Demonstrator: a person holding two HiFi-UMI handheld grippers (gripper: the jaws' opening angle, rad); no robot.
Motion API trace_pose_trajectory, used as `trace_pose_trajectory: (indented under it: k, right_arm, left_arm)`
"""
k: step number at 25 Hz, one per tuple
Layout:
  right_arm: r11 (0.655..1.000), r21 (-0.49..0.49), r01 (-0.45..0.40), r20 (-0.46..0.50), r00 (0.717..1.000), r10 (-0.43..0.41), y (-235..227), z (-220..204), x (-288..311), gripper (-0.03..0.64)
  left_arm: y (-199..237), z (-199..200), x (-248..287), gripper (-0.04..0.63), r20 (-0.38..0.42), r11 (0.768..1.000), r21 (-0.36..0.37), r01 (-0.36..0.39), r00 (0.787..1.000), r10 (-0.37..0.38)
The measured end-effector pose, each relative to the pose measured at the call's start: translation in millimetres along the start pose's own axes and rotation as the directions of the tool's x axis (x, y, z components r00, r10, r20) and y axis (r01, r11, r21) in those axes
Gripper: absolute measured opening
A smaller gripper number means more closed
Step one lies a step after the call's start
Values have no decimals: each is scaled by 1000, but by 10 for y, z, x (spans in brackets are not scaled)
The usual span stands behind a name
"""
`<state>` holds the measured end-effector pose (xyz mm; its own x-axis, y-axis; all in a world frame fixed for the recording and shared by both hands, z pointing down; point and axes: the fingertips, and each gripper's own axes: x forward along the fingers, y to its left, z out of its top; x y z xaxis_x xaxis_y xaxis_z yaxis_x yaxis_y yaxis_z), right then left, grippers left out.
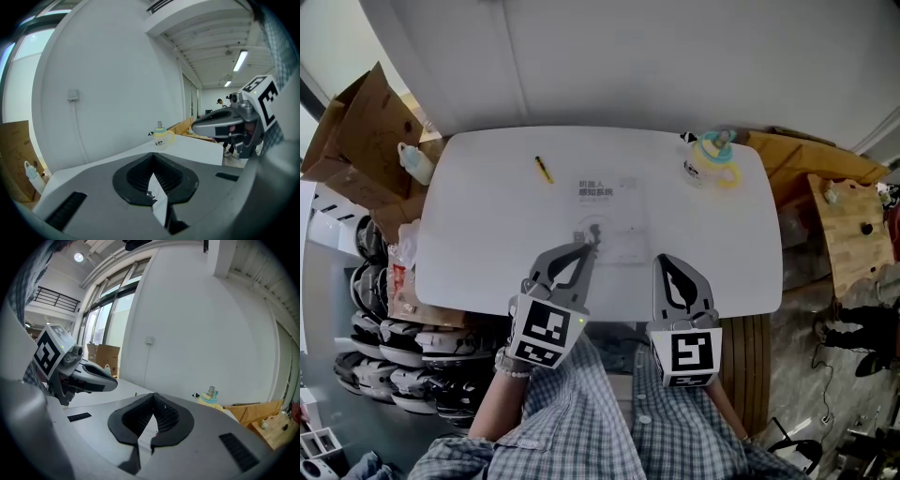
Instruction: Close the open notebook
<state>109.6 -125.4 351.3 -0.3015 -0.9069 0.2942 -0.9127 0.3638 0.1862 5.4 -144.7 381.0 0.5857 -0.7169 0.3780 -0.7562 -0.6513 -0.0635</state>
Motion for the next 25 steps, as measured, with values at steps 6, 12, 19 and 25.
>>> trace_pose_trajectory:
  k: [6, 12, 19, 25]
  right_arm:
    - [1000, 2, 7, -10, 1000, -7, -25, -26, -6, 12]
    - [1000, 2, 8, -12, 1000, -8, -22, -33, -24, 12]
    - [1000, -1, 8, -18, 1000, -8, -25, -49, -37, 12]
    - [1000, -1, 10, -21, 1000, -10, -22, -64, -59, 12]
  left_arm:
    - [-25, 8, 37, 8, -1, 1000, 5, 11, 1000, -11]
    - [-51, -4, 40, 8, -3, 1000, 4, 18, 1000, -18]
    - [-72, 1, 44, 8, -4, 1000, 6, 23, 1000, -23]
    - [-94, -3, 42, 8, -5, 1000, 7, 28, 1000, -28]
